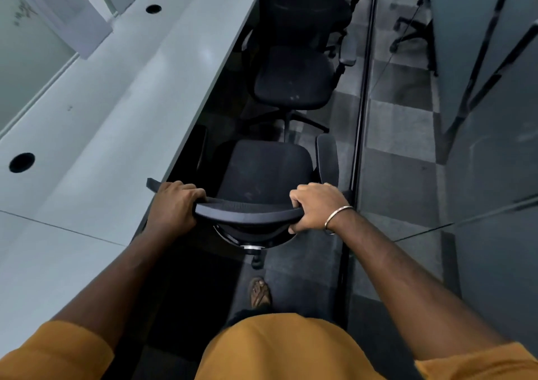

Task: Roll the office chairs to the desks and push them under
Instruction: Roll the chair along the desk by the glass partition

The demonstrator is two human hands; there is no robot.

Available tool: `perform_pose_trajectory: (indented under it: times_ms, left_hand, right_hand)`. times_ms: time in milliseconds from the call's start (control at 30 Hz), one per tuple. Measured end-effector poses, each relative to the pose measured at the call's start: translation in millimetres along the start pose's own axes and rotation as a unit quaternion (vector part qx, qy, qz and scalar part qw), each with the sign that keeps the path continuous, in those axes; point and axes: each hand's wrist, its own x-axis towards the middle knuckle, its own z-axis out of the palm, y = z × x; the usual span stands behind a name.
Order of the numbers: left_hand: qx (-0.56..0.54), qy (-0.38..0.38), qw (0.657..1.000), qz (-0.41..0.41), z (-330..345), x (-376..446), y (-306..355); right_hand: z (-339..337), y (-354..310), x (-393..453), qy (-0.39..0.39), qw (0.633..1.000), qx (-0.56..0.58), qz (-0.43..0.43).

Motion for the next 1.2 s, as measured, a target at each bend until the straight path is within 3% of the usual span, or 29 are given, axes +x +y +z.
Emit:
perform_pose_trajectory:
  times_ms: [333,700,933,1200]
  left_hand:
    - [-0.007,0.0,1.0,-0.007,6.8,-56.6,37.4]
    - [-0.011,0.025,1.0,0.012,15.7,-92.7,87.2]
    - [-0.026,0.019,0.999,0.029,20.6,-139.0,66.5]
    - [-0.049,0.027,0.998,-0.015,35.7,-239.0,32.3]
  right_hand:
    - [34.8,-17.4,-68.7,-0.023,0.997,0.049,-0.052]
    - [61.0,-27.8,-146.7,0.039,0.998,0.059,0.006]
    - [75.4,-68.8,-175.0,0.082,0.994,0.069,0.013]
    - [93.3,-141.4,-187.0,0.089,0.996,0.009,-0.012]
